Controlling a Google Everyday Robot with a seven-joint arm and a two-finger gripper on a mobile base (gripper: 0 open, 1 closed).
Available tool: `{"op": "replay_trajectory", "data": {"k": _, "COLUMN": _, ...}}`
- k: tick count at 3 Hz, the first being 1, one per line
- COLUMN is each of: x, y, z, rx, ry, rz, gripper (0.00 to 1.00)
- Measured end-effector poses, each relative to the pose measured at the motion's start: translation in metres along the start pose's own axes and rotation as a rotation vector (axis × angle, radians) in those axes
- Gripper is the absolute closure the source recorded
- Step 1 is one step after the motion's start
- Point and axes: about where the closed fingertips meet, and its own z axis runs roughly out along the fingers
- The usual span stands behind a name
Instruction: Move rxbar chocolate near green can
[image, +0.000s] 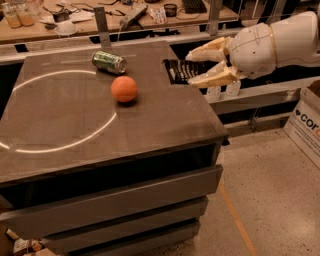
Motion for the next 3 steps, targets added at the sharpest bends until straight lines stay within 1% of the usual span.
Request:
{"op": "replay_trajectory", "data": {"k": 1, "x": 0.0100, "y": -0.0436, "z": -0.0155, "rx": 0.231, "ry": -0.006, "rz": 0.144, "gripper": 1.00}}
{"op": "replay_trajectory", "data": {"k": 2, "x": 0.0099, "y": -0.0448, "z": -0.0151, "rx": 0.234, "ry": -0.005, "rz": 0.139, "gripper": 1.00}}
{"op": "replay_trajectory", "data": {"k": 3, "x": 0.0150, "y": -0.0485, "z": -0.0118, "rx": 0.273, "ry": 0.023, "rz": 0.151, "gripper": 1.00}}
